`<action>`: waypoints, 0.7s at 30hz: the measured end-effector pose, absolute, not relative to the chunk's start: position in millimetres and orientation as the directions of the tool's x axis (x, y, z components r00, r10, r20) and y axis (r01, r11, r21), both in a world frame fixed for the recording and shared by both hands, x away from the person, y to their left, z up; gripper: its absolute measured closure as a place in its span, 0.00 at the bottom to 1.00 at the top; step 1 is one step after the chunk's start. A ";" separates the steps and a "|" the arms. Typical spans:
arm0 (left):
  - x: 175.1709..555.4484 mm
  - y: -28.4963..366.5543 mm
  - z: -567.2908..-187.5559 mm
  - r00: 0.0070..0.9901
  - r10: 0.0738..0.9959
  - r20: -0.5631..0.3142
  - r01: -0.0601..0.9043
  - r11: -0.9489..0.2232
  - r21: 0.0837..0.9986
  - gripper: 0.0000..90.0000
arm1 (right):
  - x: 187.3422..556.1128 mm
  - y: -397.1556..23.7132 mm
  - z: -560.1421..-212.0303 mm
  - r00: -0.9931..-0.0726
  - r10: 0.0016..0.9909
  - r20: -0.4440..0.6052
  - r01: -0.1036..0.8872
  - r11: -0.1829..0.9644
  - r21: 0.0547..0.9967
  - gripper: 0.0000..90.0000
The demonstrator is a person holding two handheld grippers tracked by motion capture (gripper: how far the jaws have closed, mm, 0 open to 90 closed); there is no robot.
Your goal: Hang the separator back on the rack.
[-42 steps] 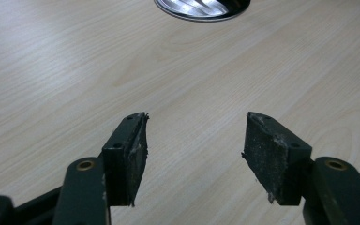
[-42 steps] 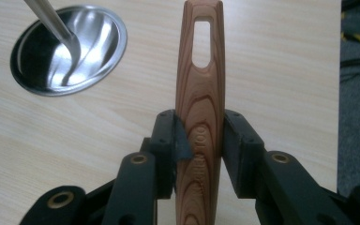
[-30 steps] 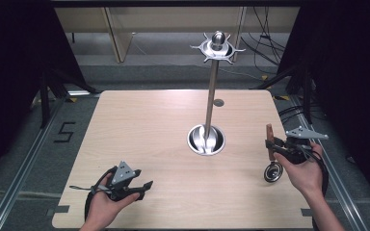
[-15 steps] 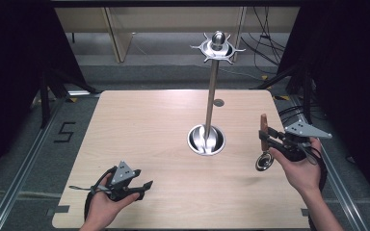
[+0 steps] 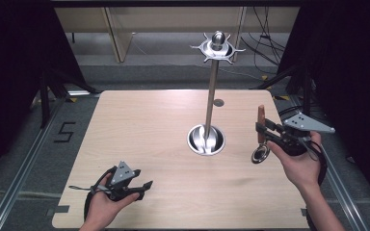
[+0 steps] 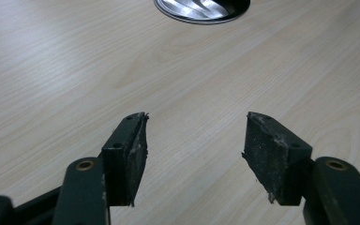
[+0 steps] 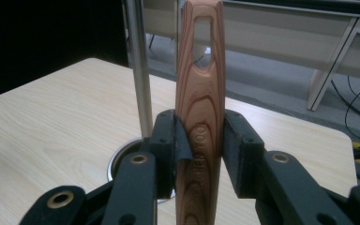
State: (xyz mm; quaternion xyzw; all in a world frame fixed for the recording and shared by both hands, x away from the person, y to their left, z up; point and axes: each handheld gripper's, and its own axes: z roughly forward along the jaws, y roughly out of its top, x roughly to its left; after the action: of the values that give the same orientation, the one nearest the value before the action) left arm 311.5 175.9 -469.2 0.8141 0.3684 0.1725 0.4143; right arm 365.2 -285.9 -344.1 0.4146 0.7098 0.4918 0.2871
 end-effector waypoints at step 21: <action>313.1 176.8 -468.9 0.681 0.732 -0.004 0.436 -0.402 0.806 0.43 | 366.2 -272.6 -321.9 -0.519 0.855 -0.001 0.269 0.164 0.949 0.76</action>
State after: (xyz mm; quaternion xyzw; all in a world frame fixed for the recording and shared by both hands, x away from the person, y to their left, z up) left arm 313.1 176.8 -468.9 0.8178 0.3569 0.1787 0.4145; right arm 366.2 -272.6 -321.9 0.3975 0.7067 0.5097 0.2875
